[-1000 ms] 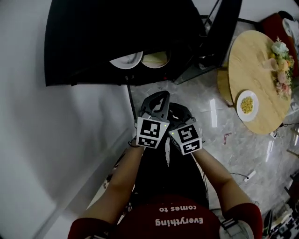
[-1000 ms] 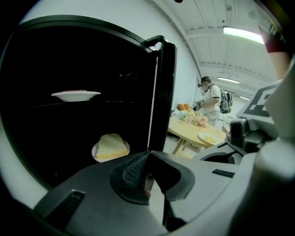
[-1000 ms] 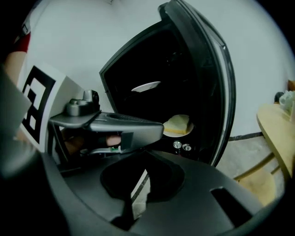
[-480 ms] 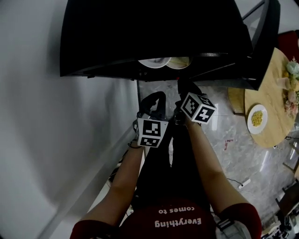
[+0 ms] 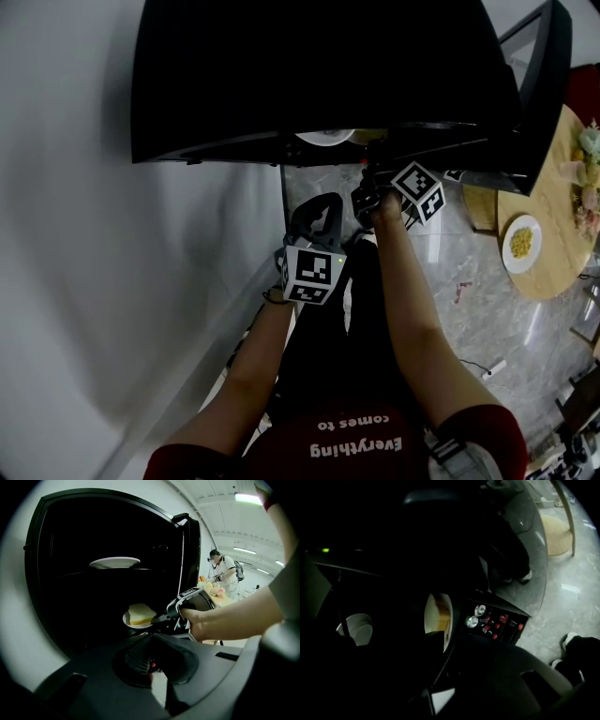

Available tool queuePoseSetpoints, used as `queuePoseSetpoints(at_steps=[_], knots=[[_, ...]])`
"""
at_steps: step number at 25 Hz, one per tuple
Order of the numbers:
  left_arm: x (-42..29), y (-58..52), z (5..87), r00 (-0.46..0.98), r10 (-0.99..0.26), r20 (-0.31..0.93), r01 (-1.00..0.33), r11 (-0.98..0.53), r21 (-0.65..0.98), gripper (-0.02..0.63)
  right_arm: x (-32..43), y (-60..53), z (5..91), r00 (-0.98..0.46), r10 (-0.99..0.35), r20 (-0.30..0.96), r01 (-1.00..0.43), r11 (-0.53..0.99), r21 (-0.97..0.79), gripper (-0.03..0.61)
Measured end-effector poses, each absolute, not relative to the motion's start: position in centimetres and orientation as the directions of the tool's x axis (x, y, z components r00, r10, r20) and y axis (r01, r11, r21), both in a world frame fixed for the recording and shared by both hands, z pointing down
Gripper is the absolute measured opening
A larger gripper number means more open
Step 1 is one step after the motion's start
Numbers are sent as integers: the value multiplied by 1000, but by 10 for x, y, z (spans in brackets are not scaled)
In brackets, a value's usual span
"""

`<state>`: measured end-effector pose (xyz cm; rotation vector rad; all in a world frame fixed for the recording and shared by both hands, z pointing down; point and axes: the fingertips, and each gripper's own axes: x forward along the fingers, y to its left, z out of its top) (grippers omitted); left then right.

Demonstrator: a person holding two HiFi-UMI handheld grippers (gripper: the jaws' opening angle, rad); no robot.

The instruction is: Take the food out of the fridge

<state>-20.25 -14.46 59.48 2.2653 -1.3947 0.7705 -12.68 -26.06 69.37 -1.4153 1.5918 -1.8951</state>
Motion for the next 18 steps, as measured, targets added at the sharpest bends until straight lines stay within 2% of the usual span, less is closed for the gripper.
queuePoseSetpoints(at_steps=[4,9,18], knots=[[-204,-142,599,371,-683,629,-892,-451,36,3,-126,-261,697,-457,-739,495,-344,-367,-864,60],[-207,-143,603,377,-675,634,-888,-457,41,3,-126,-259,697,-458,-780,426,-221,-365,-905,21],[-200,-143,605,405,-658,635,-869,-493,44,4,-127,-225,697,-506,-784,359,-143,-335,-931,20]])
